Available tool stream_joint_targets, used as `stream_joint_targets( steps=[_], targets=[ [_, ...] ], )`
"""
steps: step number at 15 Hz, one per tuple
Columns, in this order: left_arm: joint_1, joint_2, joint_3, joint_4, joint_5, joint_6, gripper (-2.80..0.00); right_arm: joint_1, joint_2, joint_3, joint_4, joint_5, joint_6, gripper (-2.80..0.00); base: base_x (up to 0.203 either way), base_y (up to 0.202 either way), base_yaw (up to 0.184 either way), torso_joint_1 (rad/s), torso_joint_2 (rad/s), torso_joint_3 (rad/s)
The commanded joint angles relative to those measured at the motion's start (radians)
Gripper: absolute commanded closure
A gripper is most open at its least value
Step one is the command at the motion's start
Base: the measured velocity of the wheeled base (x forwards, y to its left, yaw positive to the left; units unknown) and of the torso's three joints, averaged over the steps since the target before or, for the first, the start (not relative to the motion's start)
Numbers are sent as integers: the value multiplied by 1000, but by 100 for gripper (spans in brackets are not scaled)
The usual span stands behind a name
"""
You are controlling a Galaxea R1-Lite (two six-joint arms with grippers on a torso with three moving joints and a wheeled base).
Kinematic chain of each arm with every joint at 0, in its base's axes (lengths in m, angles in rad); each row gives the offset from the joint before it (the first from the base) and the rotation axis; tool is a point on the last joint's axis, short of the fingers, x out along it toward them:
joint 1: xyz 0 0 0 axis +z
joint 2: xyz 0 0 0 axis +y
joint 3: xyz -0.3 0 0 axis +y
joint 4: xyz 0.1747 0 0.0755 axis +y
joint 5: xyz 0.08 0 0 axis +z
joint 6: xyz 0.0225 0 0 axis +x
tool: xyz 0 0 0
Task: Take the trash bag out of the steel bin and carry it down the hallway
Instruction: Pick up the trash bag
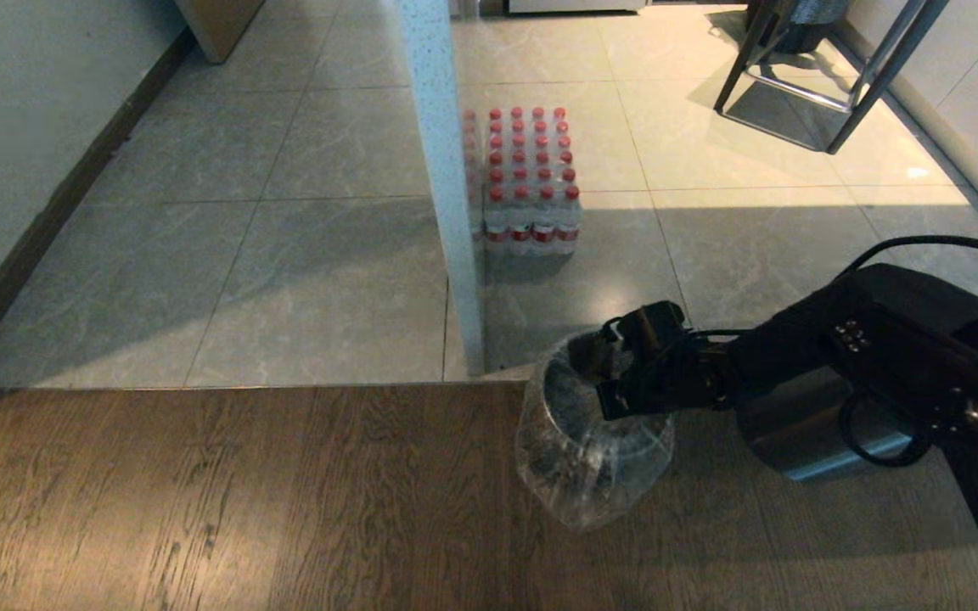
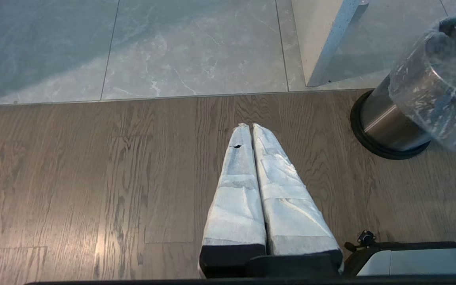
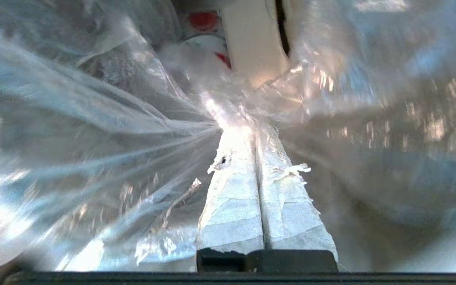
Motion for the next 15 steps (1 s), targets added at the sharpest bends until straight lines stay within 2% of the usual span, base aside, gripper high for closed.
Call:
stream_joint_targets(
  steps=[1,8,11,15],
  targets=[
    [0,0,0,0,0,0,0,-2,-124,51,34,1,26,0,0,0,0,0,0,0],
    [0,0,0,0,0,0,0,-22,-394,214,115,0,60,0,0,0,0,0,0,0],
    [0,0,0,0,0,0,0,-28,-476,215,148,0,99,0,0,0,0,0,0,0],
    [0,0,0,0,0,0,0,-28,-542,195,161,0,107,0,0,0,0,0,0,0]
  ],
)
